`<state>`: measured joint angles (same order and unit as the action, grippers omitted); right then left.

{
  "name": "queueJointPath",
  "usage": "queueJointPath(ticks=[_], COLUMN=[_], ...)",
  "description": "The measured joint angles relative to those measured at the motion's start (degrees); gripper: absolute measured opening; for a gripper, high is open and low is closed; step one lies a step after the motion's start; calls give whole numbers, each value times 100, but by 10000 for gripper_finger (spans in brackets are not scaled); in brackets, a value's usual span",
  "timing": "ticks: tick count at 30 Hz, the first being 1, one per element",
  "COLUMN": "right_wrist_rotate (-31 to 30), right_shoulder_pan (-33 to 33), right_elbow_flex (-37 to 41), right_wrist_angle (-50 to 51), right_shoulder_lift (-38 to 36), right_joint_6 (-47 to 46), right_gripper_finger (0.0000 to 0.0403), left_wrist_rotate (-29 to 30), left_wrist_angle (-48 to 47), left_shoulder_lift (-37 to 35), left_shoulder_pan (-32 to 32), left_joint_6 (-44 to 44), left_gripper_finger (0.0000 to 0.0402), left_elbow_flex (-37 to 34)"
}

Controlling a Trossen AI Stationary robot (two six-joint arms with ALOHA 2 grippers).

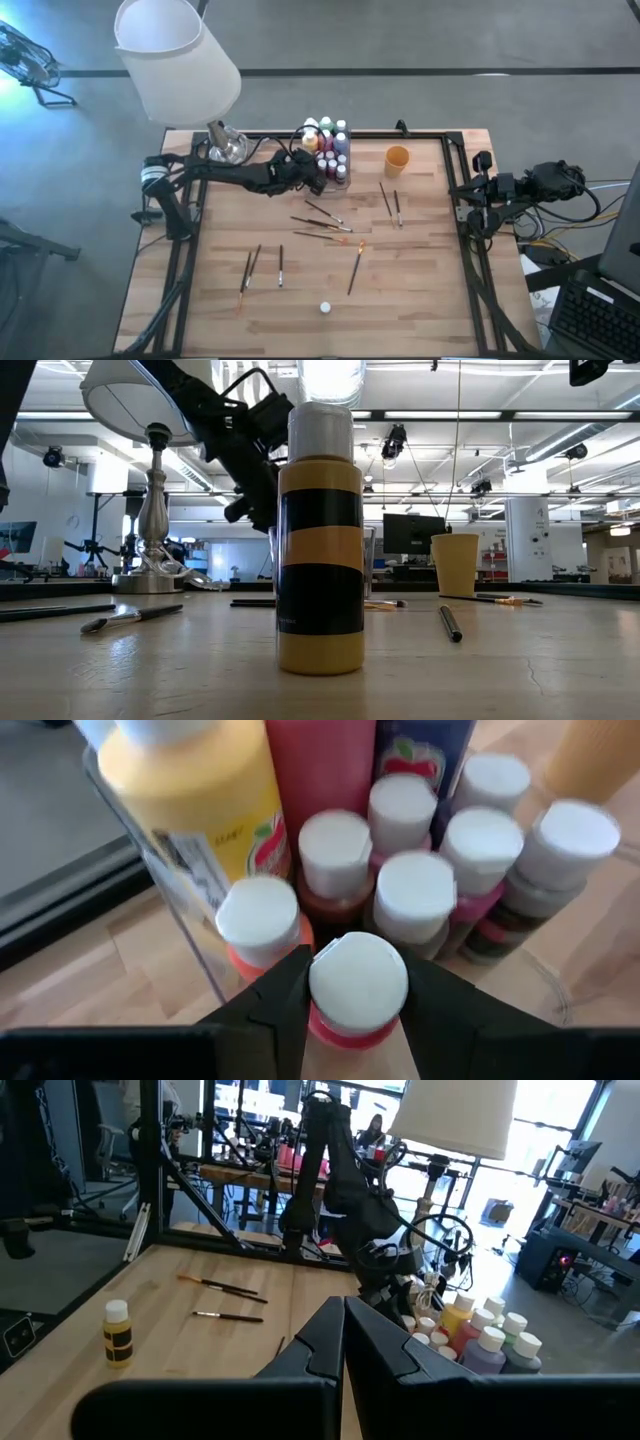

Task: Pick & Place Paint Supplies
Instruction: Put the small red paint bottle into the bin, then put the small yellow paint bottle into the bin

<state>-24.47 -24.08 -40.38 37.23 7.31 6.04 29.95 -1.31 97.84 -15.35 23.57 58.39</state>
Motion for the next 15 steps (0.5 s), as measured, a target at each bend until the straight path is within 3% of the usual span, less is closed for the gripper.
queueJointPath(ticks=[15], right_wrist_rotate=[0], right_shoulder_pan=[-2], right_elbow_flex=[0], right_wrist_angle=[-2], right_shoulder_lift=[0], right_joint_6=[0], right_gripper_finger=[8], left_wrist_rotate=[-52], left_wrist_angle=[121], left_shoulder_lift=[-79], left_shoulder_pan=[-110], left_joint_6=[-174], left_gripper_finger=[194], left_elbow_flex=[0])
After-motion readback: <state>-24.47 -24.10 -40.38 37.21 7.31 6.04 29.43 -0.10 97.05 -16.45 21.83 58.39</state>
